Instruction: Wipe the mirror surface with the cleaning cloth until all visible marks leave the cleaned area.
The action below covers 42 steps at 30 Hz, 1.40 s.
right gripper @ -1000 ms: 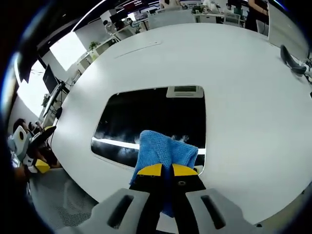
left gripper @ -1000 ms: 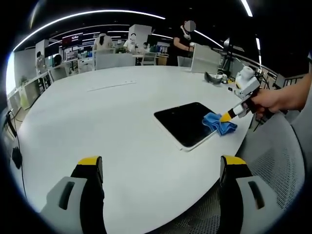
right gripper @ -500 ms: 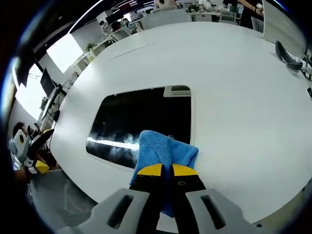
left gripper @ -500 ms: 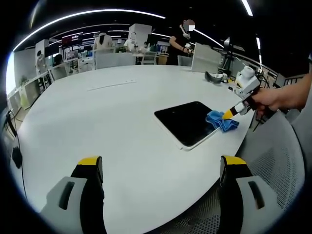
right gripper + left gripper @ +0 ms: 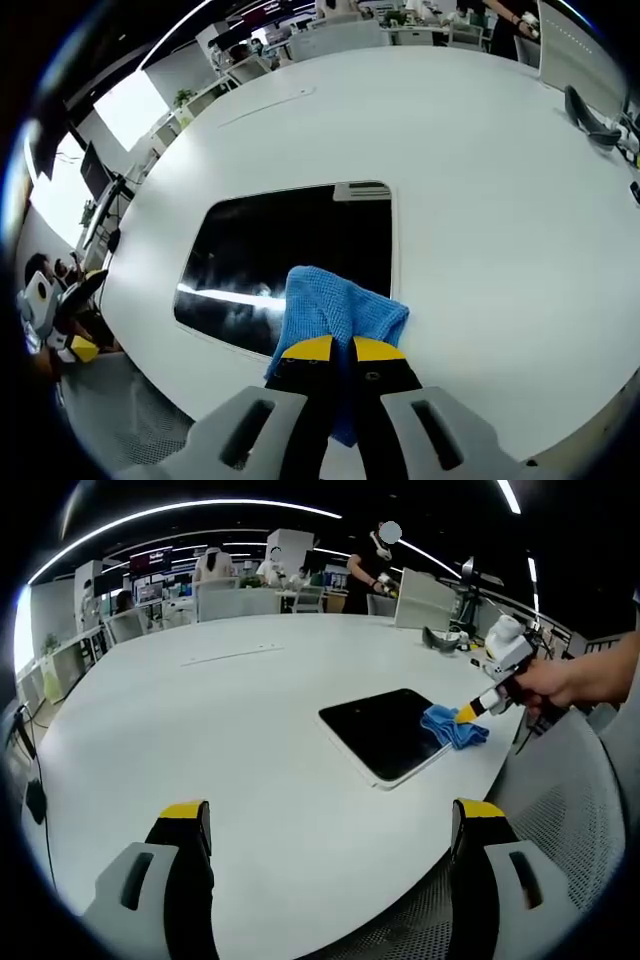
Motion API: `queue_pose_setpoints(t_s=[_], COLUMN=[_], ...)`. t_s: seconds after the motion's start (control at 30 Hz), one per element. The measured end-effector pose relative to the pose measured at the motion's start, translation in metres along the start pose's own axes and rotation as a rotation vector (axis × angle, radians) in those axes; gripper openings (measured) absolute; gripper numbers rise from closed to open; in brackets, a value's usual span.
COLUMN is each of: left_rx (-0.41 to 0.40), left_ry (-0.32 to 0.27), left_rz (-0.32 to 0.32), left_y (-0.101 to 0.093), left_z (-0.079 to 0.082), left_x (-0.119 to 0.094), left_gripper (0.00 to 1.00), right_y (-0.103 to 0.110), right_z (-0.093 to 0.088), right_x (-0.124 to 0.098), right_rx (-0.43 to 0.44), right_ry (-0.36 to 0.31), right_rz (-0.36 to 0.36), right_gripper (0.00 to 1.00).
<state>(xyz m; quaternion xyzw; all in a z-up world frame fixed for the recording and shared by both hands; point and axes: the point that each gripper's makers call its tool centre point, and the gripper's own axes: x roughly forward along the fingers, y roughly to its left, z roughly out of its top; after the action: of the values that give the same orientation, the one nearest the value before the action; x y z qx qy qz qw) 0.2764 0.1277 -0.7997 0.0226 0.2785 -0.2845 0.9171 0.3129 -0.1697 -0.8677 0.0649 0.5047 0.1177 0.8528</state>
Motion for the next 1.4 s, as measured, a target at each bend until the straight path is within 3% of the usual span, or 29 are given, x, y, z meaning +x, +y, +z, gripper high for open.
queue_pose_setpoints(t_s=[1.4], left_rx=[-0.002], left_ry=[0.015], left_rz=[0.001], left_y=[0.001], left_z=[-0.002], left_x=[0.001], left_gripper=[0.99], right_y=[-0.018], right_z=[0.07], right_x=[0.035], right_rx=[-0.039], right_ry=[-0.021], right_rz=[-0.034], right_gripper=[0.0])
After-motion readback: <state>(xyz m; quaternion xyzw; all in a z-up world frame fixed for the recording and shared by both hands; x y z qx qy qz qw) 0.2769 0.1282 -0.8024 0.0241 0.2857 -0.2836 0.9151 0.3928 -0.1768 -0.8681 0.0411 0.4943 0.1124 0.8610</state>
